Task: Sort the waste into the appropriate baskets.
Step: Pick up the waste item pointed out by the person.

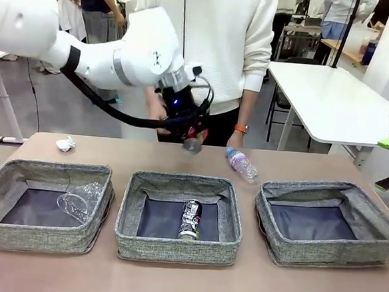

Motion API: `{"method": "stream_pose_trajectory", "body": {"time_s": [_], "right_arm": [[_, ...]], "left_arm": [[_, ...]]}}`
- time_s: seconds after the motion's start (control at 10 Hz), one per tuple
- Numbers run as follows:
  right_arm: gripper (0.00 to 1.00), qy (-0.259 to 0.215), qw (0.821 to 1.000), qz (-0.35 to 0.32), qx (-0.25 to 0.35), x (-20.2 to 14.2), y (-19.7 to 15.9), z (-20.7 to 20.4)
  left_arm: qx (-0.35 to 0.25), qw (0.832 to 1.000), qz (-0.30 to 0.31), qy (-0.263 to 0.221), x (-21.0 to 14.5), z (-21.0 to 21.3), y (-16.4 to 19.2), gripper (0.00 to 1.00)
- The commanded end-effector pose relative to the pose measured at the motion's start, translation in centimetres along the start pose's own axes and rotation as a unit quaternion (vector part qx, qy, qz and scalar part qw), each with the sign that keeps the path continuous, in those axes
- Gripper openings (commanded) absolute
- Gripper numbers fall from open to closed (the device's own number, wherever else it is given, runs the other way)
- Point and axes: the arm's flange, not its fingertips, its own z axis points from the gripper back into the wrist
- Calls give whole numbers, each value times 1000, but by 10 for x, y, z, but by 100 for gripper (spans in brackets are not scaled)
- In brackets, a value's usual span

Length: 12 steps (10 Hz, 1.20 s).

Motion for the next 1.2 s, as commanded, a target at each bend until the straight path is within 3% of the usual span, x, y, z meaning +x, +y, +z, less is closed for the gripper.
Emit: {"method": "stream_pose_trajectory", "body": {"time_s": [0.0, 0.1, 0.2, 0.3, 0.4, 0.7, 0.8, 0.9, 1.1], "right_arm": [[100, -1, 1000, -5, 3, 0, 4, 1], [100, -1, 1000, -5, 3, 0, 4, 1], [100, -1, 1000, -5, 3, 0, 4, 1], [100, -1, 1000, -5, 3, 0, 4, 1], [100, -1, 1000, -5, 3, 0, 4, 1], [100, -1, 1000, -5, 3, 0, 4, 1], [100, -1, 1000, -5, 3, 0, 4, 1], [100, -1, 1000, -5, 3, 0, 4, 1], [100, -1, 1000, -5, 3, 0, 4, 1]], "left_arm": [[-34, 988, 153, -14, -32, 55, 18, 0], [-33, 981, 190, -29, -70, 78, 29, 0], [4, 988, 150, -31, -117, 87, 44, 0], [56, 991, 119, -2, -141, 87, 63, 0], [-22, 988, 152, -24, -61, 84, 11, 0], [-22, 988, 152, -24, -61, 84, 11, 0], [-6, 988, 154, -25, -82, 87, 23, 27], [34, 986, 158, -41, -85, 99, -4, 27], [34, 988, 146, -49, -107, 145, -63, 27]]}}
